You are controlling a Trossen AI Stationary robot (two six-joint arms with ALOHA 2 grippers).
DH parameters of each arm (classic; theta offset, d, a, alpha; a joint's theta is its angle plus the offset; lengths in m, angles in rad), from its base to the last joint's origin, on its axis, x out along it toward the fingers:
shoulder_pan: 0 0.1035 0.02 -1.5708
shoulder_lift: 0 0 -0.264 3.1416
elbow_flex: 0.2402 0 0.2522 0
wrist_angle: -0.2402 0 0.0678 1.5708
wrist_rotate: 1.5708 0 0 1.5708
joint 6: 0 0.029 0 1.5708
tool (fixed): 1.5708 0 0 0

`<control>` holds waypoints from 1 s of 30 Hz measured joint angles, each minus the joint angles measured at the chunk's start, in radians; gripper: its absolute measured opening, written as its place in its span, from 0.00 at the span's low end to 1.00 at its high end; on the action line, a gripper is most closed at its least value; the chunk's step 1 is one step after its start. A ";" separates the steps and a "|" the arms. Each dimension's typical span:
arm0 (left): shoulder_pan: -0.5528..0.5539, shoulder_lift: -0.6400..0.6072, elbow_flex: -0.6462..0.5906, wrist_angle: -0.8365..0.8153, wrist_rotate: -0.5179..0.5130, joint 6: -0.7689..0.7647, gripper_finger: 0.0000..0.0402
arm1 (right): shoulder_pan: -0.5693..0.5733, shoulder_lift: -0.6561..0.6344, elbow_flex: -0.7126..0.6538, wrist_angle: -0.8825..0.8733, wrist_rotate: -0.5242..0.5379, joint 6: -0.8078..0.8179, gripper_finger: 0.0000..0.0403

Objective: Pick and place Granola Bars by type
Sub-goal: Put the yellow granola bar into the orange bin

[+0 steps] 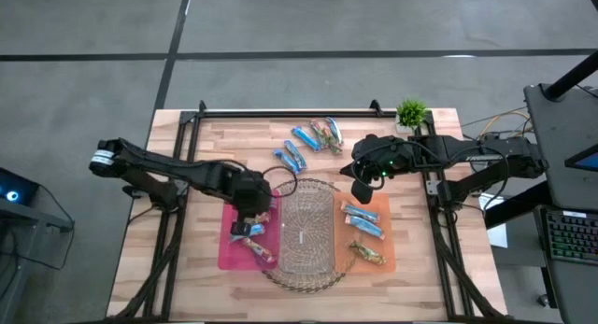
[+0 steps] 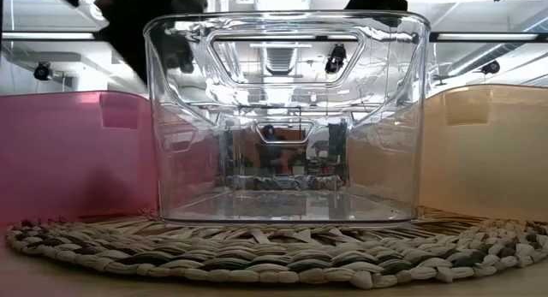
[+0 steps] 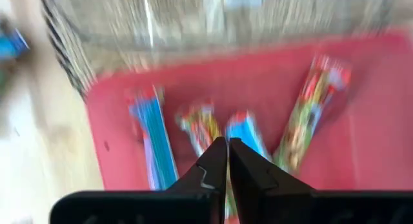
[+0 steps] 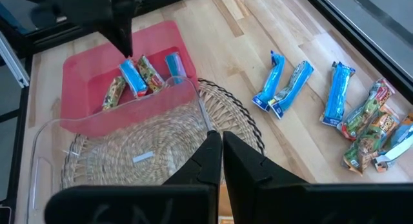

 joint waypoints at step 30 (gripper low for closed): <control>0.273 -0.278 -0.143 0.466 0.069 0.027 0.00 | 0.000 0.000 0.000 0.000 0.000 0.000 0.02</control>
